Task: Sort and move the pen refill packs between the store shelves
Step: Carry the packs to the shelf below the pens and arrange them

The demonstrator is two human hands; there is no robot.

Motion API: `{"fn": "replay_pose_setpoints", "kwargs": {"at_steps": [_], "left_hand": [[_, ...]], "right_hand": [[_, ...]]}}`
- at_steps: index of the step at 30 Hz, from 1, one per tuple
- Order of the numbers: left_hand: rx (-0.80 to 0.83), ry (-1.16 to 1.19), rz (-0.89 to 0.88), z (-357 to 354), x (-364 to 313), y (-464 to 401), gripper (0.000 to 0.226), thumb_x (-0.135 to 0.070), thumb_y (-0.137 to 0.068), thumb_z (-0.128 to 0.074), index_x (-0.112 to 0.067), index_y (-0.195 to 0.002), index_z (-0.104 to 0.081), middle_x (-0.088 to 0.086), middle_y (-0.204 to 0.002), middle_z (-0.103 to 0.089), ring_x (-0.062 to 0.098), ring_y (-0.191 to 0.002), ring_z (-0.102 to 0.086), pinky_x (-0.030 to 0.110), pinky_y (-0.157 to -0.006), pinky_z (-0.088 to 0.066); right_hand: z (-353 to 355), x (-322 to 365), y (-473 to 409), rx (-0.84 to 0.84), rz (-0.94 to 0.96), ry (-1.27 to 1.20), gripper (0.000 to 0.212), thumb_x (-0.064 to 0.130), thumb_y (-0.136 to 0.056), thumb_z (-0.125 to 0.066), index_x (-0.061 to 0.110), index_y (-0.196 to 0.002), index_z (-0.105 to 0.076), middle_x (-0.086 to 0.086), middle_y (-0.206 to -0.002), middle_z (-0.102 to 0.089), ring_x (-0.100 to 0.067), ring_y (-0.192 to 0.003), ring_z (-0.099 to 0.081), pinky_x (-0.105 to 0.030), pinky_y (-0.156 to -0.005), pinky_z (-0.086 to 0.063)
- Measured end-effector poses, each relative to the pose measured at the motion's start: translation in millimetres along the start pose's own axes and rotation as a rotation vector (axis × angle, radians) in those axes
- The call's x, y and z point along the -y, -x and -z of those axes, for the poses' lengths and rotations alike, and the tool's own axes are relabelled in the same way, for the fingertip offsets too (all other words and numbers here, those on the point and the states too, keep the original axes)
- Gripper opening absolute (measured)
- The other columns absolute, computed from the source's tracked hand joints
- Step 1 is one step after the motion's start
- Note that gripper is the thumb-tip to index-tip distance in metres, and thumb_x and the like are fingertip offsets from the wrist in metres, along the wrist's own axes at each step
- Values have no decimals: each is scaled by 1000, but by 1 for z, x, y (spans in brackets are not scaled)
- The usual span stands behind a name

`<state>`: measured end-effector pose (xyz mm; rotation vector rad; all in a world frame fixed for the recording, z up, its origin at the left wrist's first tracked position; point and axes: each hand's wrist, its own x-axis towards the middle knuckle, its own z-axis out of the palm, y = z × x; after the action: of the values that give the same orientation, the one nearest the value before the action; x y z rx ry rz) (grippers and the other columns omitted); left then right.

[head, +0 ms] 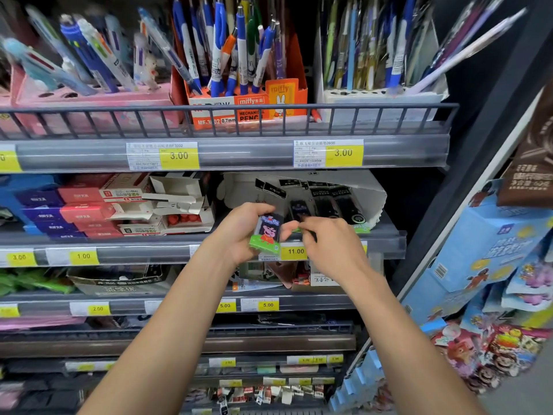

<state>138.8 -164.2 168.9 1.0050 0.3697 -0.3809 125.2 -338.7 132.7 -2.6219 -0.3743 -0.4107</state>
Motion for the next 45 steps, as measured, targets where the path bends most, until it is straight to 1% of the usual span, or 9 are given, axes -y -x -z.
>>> {"fn": "replay_pose_setpoints", "kwargs": {"at_steps": [6, 10, 13, 16, 21, 25, 30, 36, 45], "left_hand": [[-30, 179, -160, 12, 3, 9, 34, -24, -108, -47, -2, -133, -49, 31, -125, -59, 46, -79, -77, 47, -65, -67], [-23, 209, -202, 20, 6, 20, 18, -10, -106, -44, 4, -117, -50, 29, -110, -63, 45, -92, -77, 50, -80, -65], [-7, 70, -192, 21, 10, 22, 27, -9, -108, -43, 11, -122, -54, 27, -110, -67, 36, -92, -73, 46, -81, -65], [-74, -10, -280, 20, 14, 21, 24, -2, -107, -46, 10, -126, -52, 26, -103, -63, 29, -84, -66, 40, -70, -61], [-258, -424, -454, 25, 8, 9, 20, -3, -101, -62, 7, -118, -61, 26, -114, -73, 41, -105, -73, 54, -95, -59], [-374, -954, -556, 22, -12, -6, 14, -20, -95, -73, -8, -89, -71, 7, -85, -72, 23, -81, -66, 30, -72, -49], [-381, -1129, -565, 11, -20, -38, 15, -4, -95, -64, 2, -103, -76, 16, -95, -71, 23, -83, -60, 26, -68, -42], [-407, -1597, -616, 1, -24, -48, 29, -20, -107, -50, -10, -117, -75, 20, -124, -72, 40, -114, -67, 38, -91, -52], [-308, -1536, -496, 28, -15, -22, 44, -10, -88, -53, -15, -129, -68, 12, -127, -73, 35, -122, -64, 41, -103, -53]], "right_hand": [[-8, 0, 11, -60, 74, 60, 33, 18, -101, -52, 17, -127, -72, 2, -139, -65, -27, -115, -67, -44, -93, -57], [-5, 17, 26, -296, -83, -361, 28, 22, -102, -55, 17, -125, -72, 4, -115, -71, -17, -91, -70, -41, -84, -57], [-5, 46, 34, 2, -338, -924, 35, 34, -102, -57, 32, -136, -60, 5, -88, -70, -18, -61, -71, -36, -54, -58], [-13, 61, 34, 187, -381, -1113, 49, 19, -101, -62, 36, -145, -50, -1, -86, -75, -23, -57, -71, -29, -47, -55], [-18, 60, 18, 70, -433, -991, 51, 14, -100, -60, 21, -149, -49, 4, -86, -70, -19, -55, -72, -29, -51, -56], [-18, 64, -6, -13, -437, -811, 48, 20, -98, -61, 13, -146, -52, 3, -79, -69, -19, -57, -73, -48, -74, -64], [-18, 51, -11, -138, -251, -292, 37, 37, -99, -57, 13, -124, -71, 2, -75, -71, -22, -84, -63, -32, -74, -45], [-22, 5, 3, -253, 37, 191, 25, 23, -99, -57, 14, -105, -80, -2, -108, -73, -30, -106, -53, -44, -83, -47], [-29, -17, 7, -171, 213, 188, 34, 26, -101, -53, 11, -125, -72, -9, -119, -67, -31, -110, -59, -51, -98, -45]]}}
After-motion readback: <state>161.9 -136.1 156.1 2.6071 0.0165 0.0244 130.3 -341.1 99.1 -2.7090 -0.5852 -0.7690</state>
